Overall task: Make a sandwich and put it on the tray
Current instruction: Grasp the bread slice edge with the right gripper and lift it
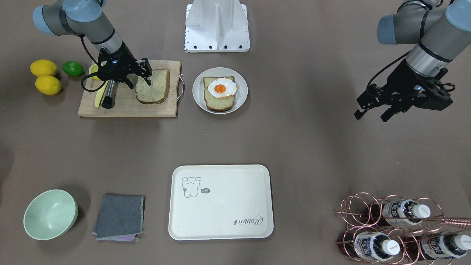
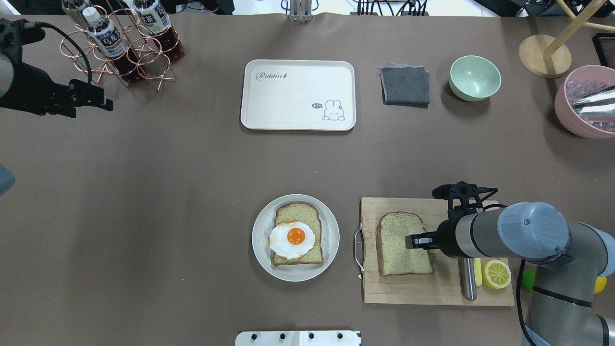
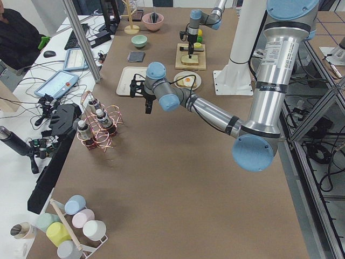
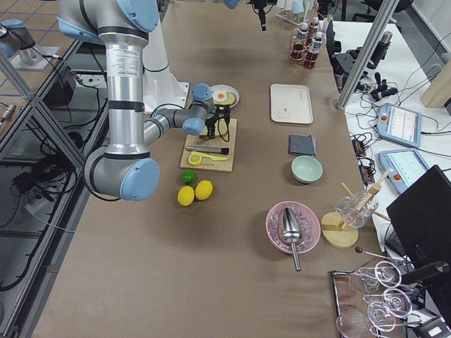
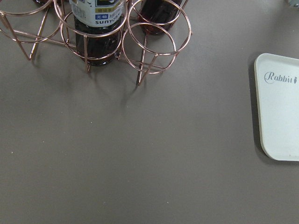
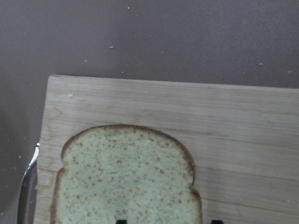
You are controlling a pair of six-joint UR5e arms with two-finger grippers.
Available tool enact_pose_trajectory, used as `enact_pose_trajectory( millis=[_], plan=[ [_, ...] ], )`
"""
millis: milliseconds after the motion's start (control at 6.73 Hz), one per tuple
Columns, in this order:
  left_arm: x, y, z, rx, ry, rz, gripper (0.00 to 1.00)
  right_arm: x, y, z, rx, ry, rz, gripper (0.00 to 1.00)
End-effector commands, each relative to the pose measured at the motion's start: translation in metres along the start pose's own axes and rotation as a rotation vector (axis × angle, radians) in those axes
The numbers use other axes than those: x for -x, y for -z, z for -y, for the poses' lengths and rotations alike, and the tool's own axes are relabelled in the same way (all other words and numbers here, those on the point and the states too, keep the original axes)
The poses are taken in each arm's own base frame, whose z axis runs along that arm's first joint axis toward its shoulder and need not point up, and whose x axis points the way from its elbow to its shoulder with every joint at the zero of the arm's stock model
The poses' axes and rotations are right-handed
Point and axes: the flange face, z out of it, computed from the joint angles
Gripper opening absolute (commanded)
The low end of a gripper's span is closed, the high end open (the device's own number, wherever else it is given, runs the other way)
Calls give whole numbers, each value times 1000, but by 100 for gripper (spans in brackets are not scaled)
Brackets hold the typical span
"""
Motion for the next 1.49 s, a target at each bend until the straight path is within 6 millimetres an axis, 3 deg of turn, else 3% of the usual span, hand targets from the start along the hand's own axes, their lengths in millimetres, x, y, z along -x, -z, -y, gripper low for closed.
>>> enact_pose_trajectory(
  millis=[0,743,1040,1337],
  plan=[
    [1,0,0,1,1,1,98,4,4,0,-2,2,11,0],
    [3,-4,0,4,5,7,98,13,27,7,-34,-90,121,0],
    [4,-4,0,5,6,8,98,9,51,20,-12,-129,254,0],
    [7,-4,0,4,9,13,98,17,55,24,-27,-170,378,0]
  ],
)
